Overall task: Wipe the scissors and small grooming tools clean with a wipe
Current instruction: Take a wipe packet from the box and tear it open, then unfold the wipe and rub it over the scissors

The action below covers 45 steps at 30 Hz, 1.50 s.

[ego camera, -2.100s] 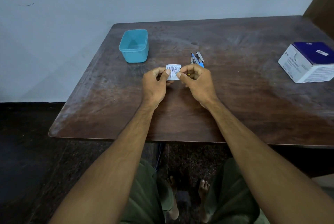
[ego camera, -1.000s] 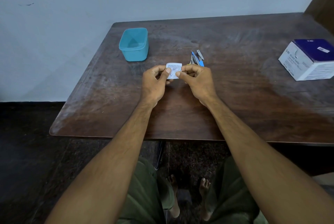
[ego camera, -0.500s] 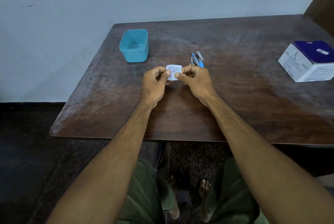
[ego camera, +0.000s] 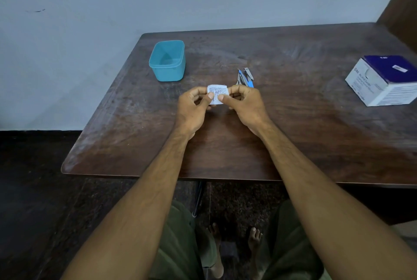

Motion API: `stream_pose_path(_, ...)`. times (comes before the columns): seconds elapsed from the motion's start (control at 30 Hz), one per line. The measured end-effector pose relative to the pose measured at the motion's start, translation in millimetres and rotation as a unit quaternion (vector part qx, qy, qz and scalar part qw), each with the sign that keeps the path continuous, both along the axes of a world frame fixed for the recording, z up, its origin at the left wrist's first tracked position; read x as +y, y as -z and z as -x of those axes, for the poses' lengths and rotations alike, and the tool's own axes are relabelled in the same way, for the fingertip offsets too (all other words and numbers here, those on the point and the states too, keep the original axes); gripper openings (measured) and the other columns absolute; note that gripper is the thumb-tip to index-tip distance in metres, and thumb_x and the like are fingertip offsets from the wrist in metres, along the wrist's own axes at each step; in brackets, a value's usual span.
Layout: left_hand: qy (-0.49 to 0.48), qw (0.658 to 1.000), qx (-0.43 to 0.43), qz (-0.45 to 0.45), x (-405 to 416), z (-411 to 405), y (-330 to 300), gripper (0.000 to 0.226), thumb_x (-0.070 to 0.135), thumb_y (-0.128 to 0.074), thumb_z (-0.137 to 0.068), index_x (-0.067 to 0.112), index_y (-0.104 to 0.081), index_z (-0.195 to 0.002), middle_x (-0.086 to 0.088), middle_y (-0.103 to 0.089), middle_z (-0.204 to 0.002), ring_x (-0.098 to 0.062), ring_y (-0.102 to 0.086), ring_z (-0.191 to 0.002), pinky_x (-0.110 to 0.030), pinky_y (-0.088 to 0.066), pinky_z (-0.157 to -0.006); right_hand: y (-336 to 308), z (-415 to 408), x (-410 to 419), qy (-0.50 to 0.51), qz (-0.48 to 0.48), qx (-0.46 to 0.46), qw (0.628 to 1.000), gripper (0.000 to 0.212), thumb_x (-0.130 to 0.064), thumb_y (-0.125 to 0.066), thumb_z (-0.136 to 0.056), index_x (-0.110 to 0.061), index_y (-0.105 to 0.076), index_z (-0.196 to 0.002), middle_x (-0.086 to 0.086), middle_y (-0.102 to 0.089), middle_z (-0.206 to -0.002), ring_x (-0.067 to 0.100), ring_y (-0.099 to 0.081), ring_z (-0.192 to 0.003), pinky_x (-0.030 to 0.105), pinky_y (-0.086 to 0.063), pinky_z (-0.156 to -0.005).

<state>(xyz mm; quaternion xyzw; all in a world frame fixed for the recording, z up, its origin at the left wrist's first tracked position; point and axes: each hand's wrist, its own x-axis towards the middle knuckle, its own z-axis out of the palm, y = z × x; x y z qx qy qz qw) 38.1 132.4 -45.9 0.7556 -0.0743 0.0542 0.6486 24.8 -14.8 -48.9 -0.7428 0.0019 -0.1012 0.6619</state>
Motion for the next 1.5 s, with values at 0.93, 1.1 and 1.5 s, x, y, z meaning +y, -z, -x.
stream_pose_path(0.93,-0.112,0.985,0.057,0.115,53.9,8.9,-3.8,0.013,0.011,-0.059,-0.094,0.006,-0.066,-0.104,-0.004,-0.069,-0.081,-0.006,-0.066,-0.062,-0.016,-0.054,-0.059,-0.9,11.9,1.0,0.054,-0.094,-0.034,0.994,0.007,-0.006,-0.062,-0.092,-0.011,-0.067,-0.09,0.001,-0.068,-0.069,0.003,-0.059,-0.052,0.015,-0.047,-0.051)
stream_pose_path(1.1,-0.214,0.976,0.051,0.005,116.2,6.1,-5.6,0.014,0.014,-0.06,-0.093,0.008,-0.067,-0.104,0.005,-0.066,-0.076,-0.002,-0.059,-0.054,-0.011,-0.048,-0.049,-1.3,11.6,2.6,0.06,-0.082,-0.039,0.994,0.005,-0.005,-0.062,-0.092,-0.007,-0.066,-0.092,0.0,-0.066,-0.066,0.0,-0.056,-0.048,0.013,-0.046,-0.05)
stream_pose_path(1.5,-0.241,0.945,0.015,-0.219,145.7,0.3,6.8,0.02,0.027,-0.065,-0.089,0.017,-0.072,-0.104,-0.002,-0.074,-0.098,-0.012,-0.067,-0.085,-0.029,-0.053,-0.08,-2.5,11.9,3.4,0.072,-0.06,-0.037,0.995,0.016,-0.008,-0.065,-0.091,-0.02,-0.065,-0.08,-0.005,-0.067,-0.065,0.002,-0.058,-0.049,0.015,-0.046,-0.05)
